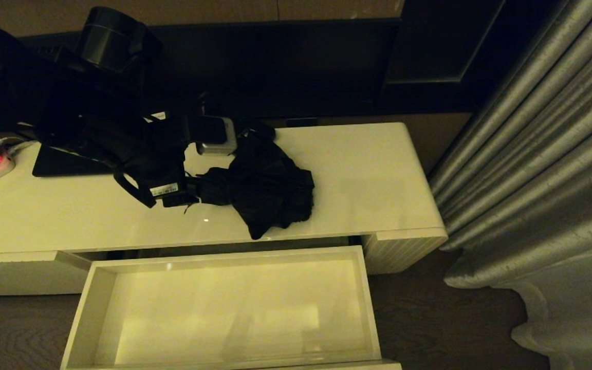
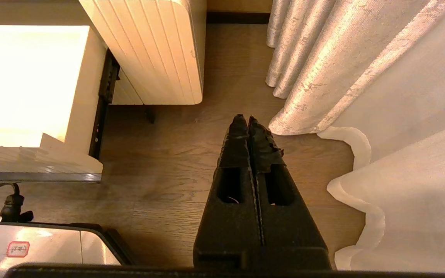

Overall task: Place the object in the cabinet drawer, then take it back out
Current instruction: Put the umbrella in the drawer

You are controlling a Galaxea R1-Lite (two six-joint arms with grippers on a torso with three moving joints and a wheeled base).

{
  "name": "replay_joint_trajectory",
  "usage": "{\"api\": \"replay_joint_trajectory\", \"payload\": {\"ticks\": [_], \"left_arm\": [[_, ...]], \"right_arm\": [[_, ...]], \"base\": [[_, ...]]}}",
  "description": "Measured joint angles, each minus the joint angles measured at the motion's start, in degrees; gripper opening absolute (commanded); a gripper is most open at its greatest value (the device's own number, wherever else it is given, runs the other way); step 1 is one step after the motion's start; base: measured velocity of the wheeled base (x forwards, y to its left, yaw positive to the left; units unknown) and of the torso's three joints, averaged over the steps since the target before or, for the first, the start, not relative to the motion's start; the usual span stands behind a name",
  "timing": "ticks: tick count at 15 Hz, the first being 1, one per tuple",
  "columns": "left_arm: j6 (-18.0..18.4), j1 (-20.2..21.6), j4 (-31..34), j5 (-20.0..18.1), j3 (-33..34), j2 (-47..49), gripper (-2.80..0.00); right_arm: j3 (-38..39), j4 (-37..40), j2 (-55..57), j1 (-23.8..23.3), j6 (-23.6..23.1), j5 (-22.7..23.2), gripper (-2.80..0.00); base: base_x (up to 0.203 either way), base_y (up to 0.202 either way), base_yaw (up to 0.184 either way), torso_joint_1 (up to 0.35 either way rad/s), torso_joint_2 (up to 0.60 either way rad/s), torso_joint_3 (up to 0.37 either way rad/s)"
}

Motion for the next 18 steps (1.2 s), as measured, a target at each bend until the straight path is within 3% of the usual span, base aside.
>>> {"api": "replay_joint_trajectory", "payload": {"ticks": [18], "left_arm": [[-0.8, 0.4, -2.1, -0.1, -3.2, 8.3, 0.00]], "right_arm": [[0.0, 0.0, 0.0, 0.0, 0.0, 0.0, -2.80]], "base": [[0.000, 0.000, 0.000, 0.000, 0.00, 0.000]]}}
